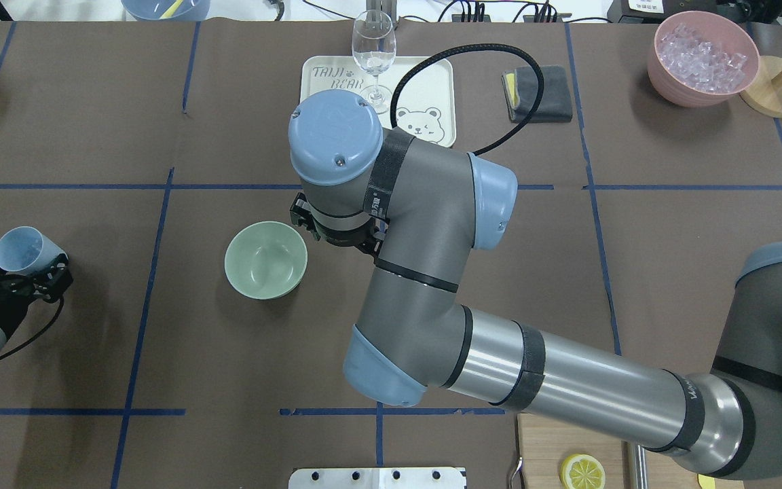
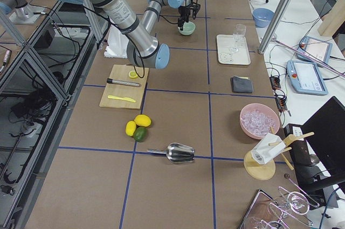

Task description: Pour ice into bowl

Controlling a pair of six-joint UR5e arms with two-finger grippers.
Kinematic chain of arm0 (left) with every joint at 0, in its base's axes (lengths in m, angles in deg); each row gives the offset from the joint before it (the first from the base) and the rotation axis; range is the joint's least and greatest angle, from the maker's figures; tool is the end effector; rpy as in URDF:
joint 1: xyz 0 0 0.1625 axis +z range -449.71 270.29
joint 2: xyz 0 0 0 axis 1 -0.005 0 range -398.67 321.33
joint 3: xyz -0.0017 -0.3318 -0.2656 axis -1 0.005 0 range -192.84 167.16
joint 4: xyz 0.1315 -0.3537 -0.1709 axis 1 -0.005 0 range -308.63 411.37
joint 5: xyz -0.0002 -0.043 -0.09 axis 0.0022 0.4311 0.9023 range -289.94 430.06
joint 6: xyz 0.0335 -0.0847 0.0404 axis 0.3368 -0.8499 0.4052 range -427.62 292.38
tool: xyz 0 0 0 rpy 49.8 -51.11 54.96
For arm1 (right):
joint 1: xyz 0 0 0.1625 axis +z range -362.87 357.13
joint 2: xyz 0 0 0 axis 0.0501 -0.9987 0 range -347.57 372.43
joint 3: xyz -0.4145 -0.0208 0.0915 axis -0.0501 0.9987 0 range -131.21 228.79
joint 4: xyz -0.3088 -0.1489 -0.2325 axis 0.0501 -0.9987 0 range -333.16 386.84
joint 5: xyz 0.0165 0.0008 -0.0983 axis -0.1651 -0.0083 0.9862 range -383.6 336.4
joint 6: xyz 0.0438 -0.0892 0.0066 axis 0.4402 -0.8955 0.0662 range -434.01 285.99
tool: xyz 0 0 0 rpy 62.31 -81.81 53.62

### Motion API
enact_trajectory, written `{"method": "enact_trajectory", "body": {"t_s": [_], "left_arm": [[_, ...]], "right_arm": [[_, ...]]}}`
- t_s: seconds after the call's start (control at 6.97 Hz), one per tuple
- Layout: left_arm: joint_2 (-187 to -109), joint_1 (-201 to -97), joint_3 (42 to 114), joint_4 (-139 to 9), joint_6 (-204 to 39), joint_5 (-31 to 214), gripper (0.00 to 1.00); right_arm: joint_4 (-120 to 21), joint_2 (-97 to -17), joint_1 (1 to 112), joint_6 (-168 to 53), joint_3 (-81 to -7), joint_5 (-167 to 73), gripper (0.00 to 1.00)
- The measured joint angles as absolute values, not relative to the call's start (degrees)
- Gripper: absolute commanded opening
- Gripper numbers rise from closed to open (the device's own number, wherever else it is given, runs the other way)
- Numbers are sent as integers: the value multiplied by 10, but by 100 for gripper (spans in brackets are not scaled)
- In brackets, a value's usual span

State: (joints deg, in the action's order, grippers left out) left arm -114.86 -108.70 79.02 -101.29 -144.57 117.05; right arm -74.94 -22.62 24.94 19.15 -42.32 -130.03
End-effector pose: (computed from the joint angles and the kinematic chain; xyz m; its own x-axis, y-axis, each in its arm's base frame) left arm 0.3144 -0.3210 0.6254 0.7498 -0.0832 -0.6564 0.5828 0.5527 0.5957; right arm -0.5745 -0.4218 0.0800 0.6173 0.3853 0.6859 -0.3072 0.9207 -0.2407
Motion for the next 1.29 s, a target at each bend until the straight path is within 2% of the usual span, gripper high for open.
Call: {"method": "enact_trajectory", "body": {"t_s": [0.29, 0.43, 0.72, 0.86, 1.29], "left_arm": [[-1159, -1087, 756, -1057, -1431, 1169, 97], [-1160, -1087, 752, -1070, -1421, 1169, 92], [-1160, -1089, 752, -1089, -1404, 1169, 39], [-1159, -1089, 752, -1096, -1399, 1166, 1], [-1158, -1091, 764, -1103, -1386, 1150, 0]], "right_arm": [[-759, -241, 251, 190, -446, -1301, 100], [-762, -252, 252, 190, -463, -1301, 100], [-764, -267, 252, 186, -481, -1301, 100], [-764, -270, 252, 185, -484, -1301, 100], [-763, -296, 252, 183, -510, -1302, 100]]}}
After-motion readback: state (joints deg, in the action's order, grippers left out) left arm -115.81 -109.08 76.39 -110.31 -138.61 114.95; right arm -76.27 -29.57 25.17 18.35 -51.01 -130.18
